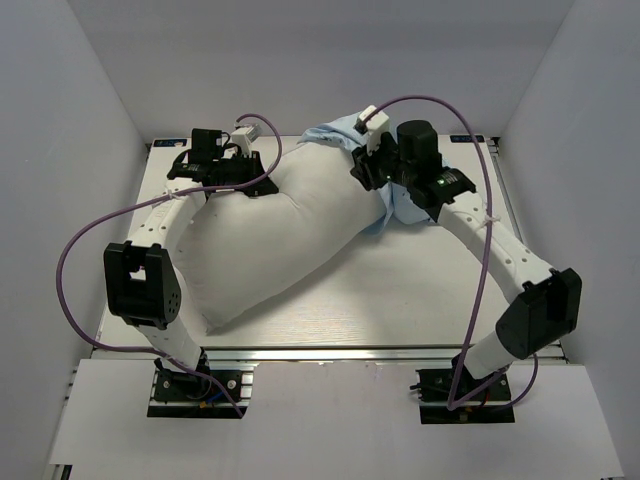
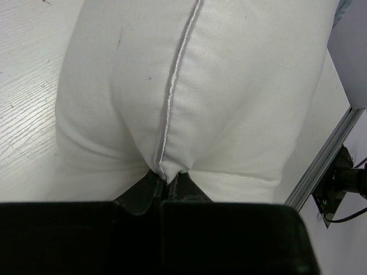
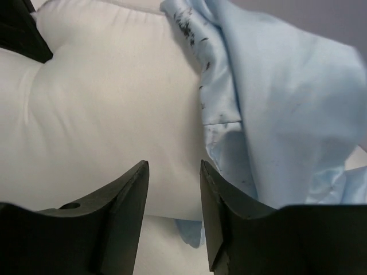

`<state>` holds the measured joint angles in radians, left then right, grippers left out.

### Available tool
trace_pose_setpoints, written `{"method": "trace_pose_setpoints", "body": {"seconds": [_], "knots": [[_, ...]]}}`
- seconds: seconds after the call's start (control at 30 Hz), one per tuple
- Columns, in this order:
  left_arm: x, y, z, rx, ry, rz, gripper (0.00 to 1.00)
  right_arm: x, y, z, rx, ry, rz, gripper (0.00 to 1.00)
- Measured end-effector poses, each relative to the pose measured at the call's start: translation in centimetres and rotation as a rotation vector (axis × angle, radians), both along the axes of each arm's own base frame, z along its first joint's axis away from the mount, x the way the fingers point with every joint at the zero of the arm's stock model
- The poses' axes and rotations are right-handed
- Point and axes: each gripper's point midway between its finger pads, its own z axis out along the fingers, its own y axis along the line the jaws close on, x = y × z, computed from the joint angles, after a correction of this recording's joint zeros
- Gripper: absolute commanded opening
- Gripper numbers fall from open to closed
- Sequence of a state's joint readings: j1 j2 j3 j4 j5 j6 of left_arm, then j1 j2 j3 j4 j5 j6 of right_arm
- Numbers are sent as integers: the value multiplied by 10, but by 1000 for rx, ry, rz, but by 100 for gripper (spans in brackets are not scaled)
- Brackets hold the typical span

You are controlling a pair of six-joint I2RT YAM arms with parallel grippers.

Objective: Put the pillow into the pillowcase

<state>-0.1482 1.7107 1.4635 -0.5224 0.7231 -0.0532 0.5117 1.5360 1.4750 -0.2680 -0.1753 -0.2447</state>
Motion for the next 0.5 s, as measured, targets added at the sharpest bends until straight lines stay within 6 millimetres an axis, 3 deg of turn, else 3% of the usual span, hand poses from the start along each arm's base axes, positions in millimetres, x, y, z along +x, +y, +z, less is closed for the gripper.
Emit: {"method": "trace_pose_setpoints", "body": {"seconds": [0.13, 0.2, 0.5], "knots": [[0, 0, 0, 0, 0, 0, 0, -4, -13, 21, 10, -45, -41, 52], [0, 0, 0, 0, 0, 0, 0, -3, -20, 24, 2, -51, -72, 59], [0, 0, 0, 0, 0, -1, 0, 18, -37, -5, -65, -10, -160, 59]]}}
